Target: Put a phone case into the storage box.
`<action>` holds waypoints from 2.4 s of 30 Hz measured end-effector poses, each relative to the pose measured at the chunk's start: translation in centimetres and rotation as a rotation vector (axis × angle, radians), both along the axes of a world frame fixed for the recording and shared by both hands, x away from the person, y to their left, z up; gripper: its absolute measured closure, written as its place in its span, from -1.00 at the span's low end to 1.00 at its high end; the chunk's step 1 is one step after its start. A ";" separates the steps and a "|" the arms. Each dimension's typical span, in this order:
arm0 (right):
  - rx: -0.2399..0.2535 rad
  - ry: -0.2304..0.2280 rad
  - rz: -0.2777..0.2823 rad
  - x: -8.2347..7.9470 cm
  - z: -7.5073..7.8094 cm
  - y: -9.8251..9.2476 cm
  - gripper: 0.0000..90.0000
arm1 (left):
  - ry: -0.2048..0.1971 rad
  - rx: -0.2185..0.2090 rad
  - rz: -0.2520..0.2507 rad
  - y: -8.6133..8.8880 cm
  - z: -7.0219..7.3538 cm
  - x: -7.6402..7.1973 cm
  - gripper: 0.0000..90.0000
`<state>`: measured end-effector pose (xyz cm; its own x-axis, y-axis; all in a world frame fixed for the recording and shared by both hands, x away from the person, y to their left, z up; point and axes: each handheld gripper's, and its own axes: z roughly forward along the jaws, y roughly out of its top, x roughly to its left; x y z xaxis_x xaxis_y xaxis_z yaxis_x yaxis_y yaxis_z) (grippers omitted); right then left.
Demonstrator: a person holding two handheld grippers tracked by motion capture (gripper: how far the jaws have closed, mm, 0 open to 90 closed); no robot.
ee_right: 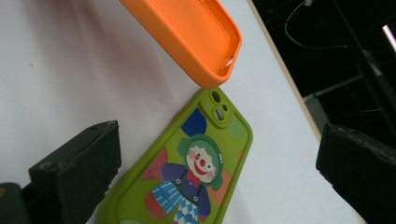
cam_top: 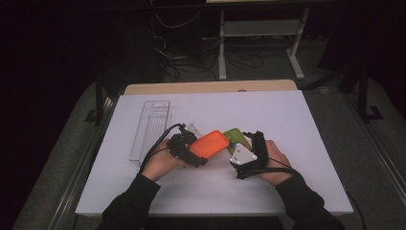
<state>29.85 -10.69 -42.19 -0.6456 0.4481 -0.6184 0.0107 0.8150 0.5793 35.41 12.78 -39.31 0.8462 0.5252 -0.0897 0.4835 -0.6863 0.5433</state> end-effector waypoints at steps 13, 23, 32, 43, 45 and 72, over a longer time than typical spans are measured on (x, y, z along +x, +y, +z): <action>-0.173 -0.171 0.070 -0.4 -0.2 0.6 -1.00 | 0.010 0.004 0.003 0.0 0.0 0.0 -0.65; -0.211 -0.245 0.066 -0.9 -0.6 1.3 -1.00 | 0.013 0.018 -0.005 0.2 0.1 0.0 -0.65; -0.267 -0.325 0.100 -1.5 -0.9 2.3 -0.98 | 0.011 0.038 -0.033 0.1 0.3 -0.1 -0.65; -0.314 -0.423 0.148 -1.7 -1.1 3.0 -0.81 | 0.000 0.028 -0.049 -0.4 0.4 -0.4 -0.65; -0.321 -0.441 0.159 -1.9 -1.2 3.4 -0.74 | 0.002 0.018 -0.040 -0.5 0.4 -0.5 -0.65; -0.418 -0.521 0.242 -2.9 -2.5 5.4 0.48 | -0.010 0.010 -0.097 -1.0 0.6 -0.9 -0.65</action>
<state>26.97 -5.33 -44.72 -0.2707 -0.0127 -0.9626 -0.3925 0.9145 0.0983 34.51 11.79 -38.75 0.8939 0.4417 -0.0761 0.4091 -0.7347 0.5411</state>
